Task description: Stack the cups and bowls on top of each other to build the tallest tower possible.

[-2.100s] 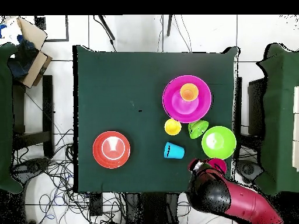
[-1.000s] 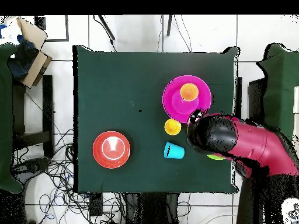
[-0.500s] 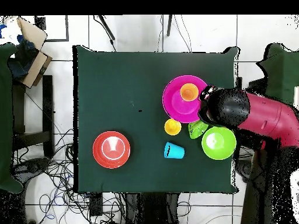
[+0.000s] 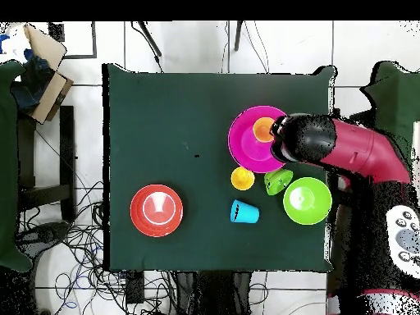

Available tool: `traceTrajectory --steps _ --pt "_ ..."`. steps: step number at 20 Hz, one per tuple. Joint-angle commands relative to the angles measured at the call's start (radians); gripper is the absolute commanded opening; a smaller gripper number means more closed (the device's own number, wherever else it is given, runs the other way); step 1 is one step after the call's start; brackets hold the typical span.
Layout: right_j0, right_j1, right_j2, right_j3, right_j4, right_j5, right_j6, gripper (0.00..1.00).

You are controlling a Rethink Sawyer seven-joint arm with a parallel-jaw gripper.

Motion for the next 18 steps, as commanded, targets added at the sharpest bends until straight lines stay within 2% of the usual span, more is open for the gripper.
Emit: traceTrajectory --steps 1,8,18 --pt "0.075 0.068 0.004 -0.091 0.025 0.054 0.144 0.00" --pt "0.121 0.076 -0.039 -0.146 0.035 0.109 0.143 0.00" --pt "0.152 0.083 -0.083 -0.163 0.062 0.122 0.128 0.00"
